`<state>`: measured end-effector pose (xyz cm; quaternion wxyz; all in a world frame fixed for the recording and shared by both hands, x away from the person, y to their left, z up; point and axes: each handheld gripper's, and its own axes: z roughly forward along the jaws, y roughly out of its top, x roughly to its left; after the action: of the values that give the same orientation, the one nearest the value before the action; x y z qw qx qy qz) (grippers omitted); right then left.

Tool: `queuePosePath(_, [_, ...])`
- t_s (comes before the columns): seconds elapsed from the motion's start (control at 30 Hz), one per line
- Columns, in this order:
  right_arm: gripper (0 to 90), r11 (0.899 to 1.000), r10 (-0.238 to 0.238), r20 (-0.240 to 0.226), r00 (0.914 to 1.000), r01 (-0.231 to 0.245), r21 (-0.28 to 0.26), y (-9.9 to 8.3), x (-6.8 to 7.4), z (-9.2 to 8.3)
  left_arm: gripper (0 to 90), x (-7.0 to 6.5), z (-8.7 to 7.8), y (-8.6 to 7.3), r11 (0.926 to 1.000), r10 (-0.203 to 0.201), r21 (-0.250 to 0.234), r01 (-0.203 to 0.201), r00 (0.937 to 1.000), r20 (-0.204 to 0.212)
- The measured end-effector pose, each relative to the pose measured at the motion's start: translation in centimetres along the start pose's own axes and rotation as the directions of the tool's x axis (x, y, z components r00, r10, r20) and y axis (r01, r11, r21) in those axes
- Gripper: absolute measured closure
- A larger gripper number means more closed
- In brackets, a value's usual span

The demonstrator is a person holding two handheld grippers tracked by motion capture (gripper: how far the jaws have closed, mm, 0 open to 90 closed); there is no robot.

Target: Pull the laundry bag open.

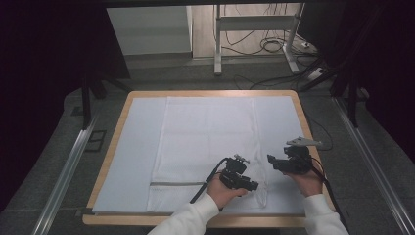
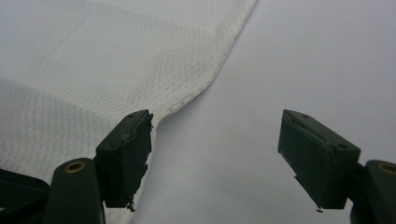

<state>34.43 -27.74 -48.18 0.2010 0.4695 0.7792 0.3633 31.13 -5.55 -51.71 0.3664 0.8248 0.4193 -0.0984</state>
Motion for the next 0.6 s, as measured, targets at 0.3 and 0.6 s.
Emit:
queuePosePath(0.3, [25.4,1.0,-0.002,0.01,0.9999,0.002,0.002,0.0,-0.04,-0.04,64.3,0.12,0.38,0.08,0.9999,-0.01,-0.005,0.01,0.9999,-0.001])
queuePosePath(0.6, [25.4,1.0,-0.001,0.014,0.9999,0.001,0.001,0.02,-0.1,-0.06,68.2,0.25,0.54,0.22,0.9993,-0.027,-0.025,0.027,0.9996,0.011])
